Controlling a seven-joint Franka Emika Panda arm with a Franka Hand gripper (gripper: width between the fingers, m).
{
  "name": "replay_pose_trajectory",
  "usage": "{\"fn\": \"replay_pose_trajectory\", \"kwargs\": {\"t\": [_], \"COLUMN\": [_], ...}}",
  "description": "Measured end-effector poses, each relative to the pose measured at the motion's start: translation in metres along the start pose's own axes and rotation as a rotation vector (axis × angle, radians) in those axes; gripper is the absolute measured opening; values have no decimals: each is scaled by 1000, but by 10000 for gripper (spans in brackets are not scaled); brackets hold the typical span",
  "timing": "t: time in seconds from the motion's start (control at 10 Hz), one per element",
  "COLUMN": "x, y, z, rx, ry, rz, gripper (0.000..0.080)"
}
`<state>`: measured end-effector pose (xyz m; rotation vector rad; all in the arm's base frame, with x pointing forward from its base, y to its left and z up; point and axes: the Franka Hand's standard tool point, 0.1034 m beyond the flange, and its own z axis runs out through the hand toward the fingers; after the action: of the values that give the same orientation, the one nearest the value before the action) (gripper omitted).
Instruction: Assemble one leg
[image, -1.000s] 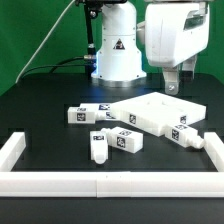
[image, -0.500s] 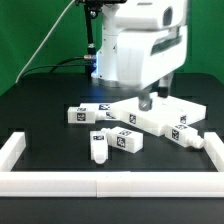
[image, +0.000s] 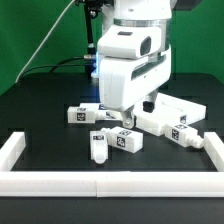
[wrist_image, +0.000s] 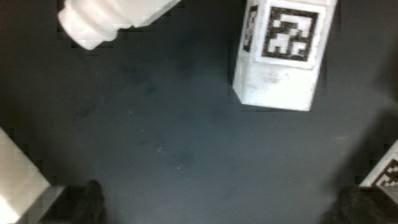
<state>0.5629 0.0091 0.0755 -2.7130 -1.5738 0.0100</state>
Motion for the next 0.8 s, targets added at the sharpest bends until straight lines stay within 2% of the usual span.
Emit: {"fn": "replay_pose_trajectory", "kwargs": {"t": [0.1,0.3,0.8], "x": [-1,-11,-18], "y": [0,0,-10], "z": [1,13,44], "rx": [1,5,38], "ry": [-1,-3,-13], "rz": [0,5,18], "gripper": [650,650,650]}}
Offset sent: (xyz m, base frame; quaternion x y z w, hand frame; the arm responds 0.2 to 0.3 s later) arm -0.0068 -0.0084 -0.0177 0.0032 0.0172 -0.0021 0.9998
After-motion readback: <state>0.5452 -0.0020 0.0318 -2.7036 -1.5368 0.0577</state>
